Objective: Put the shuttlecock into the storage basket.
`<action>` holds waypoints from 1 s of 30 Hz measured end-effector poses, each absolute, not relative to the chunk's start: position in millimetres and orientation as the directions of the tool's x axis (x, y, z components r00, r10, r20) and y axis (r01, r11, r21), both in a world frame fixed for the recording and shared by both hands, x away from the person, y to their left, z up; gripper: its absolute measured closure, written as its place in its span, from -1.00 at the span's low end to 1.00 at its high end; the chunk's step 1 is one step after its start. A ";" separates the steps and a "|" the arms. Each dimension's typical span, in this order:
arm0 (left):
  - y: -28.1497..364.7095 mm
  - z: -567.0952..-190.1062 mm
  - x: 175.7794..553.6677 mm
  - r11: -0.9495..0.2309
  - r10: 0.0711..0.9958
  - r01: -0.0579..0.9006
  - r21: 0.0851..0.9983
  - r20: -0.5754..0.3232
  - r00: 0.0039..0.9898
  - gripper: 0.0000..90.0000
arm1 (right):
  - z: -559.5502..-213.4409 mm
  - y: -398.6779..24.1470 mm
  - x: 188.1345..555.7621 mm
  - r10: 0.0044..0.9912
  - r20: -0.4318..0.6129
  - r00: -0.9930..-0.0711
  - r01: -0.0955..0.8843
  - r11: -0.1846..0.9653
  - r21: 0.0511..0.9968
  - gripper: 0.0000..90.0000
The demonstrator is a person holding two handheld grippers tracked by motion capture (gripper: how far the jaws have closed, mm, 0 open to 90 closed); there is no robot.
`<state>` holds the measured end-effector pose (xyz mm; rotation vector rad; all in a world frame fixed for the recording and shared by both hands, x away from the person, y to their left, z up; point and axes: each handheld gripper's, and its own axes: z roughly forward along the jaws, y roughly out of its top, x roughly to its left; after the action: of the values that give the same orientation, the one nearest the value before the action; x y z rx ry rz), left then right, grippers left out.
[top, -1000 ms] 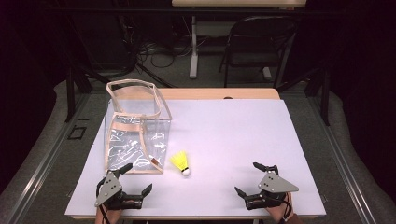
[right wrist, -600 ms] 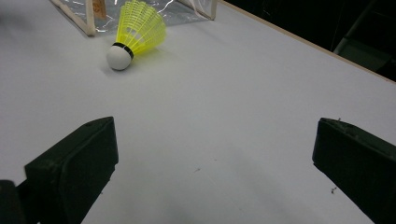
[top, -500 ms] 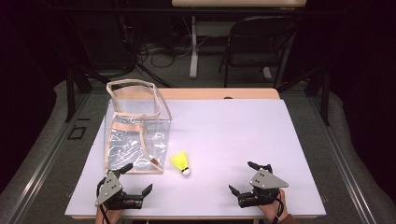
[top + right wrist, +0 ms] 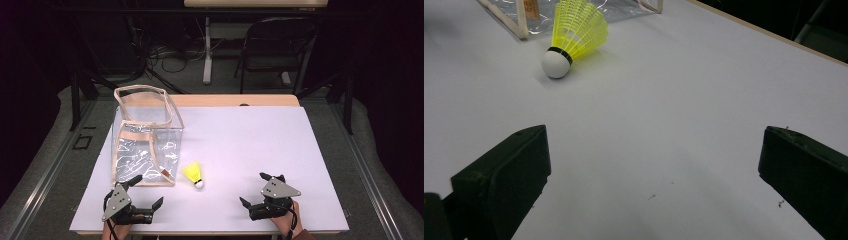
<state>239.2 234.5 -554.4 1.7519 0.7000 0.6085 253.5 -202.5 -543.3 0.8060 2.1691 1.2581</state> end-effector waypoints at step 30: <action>234.9 -554.1 239.2 -0.229 0.722 0.156 0.961 0.060 0.689 -1.00 | -546.0 -176.3 260.0 0.671 -0.088 -0.737 0.271 0.412 0.870 -1.00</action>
<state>239.2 234.9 -554.1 1.7541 0.7039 0.6146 260.0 -176.3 -546.0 0.8033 2.2468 1.2678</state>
